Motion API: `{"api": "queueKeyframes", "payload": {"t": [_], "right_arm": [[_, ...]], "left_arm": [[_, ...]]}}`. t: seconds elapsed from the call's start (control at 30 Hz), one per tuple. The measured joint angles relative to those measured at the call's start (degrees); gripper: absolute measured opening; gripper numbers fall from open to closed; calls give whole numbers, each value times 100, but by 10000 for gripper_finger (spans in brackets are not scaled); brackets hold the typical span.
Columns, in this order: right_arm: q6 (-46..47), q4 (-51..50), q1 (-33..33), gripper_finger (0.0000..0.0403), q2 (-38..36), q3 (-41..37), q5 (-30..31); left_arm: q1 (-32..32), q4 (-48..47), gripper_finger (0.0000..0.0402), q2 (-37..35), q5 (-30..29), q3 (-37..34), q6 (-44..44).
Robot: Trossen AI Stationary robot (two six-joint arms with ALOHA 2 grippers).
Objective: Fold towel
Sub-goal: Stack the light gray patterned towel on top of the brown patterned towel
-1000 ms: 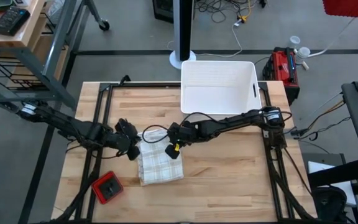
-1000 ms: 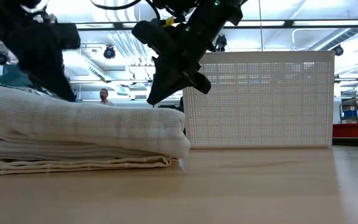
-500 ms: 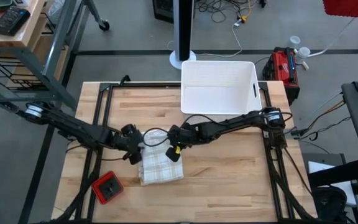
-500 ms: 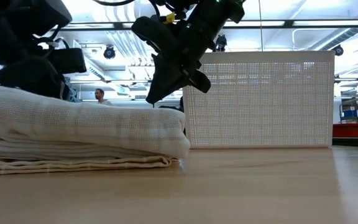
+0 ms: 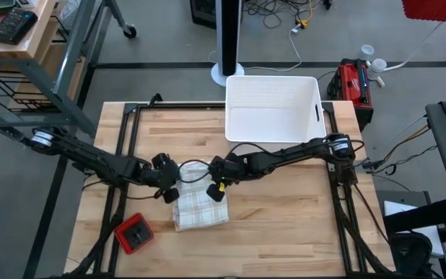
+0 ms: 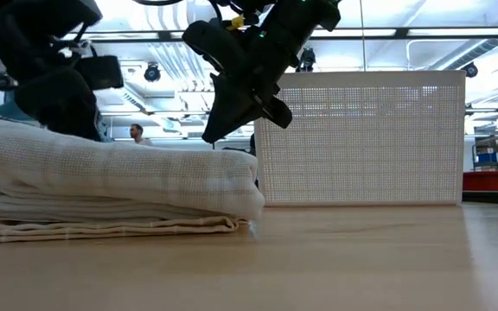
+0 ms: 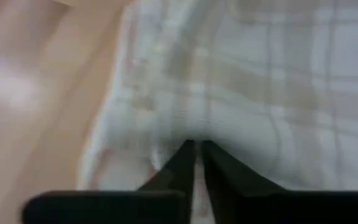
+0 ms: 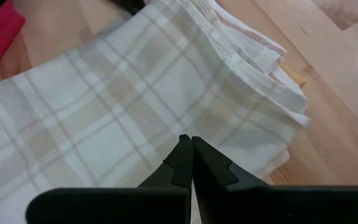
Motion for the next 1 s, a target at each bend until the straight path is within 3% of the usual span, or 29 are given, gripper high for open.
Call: {"api": "queueKeyframes", "payload": {"t": [0.07, 0.27, 0.5, 1.0], "right_arm": [[-29, 7, 0, 0, 0, 0, 1], [-44, 6, 0, 0, -1, -4, 3], [-42, 50, 0, 0, -2, -7, 8], [-18, 48, 52, 0, -2, -9, 7]], "left_arm": [[0, -326, 8, -71, -196, 147, -24], [0, -1421, 2, -204, -464, 635, -4], [37, -1444, 4, -226, -381, 687, -54], [897, -1190, 132, -64, 926, 644, 201]]}}
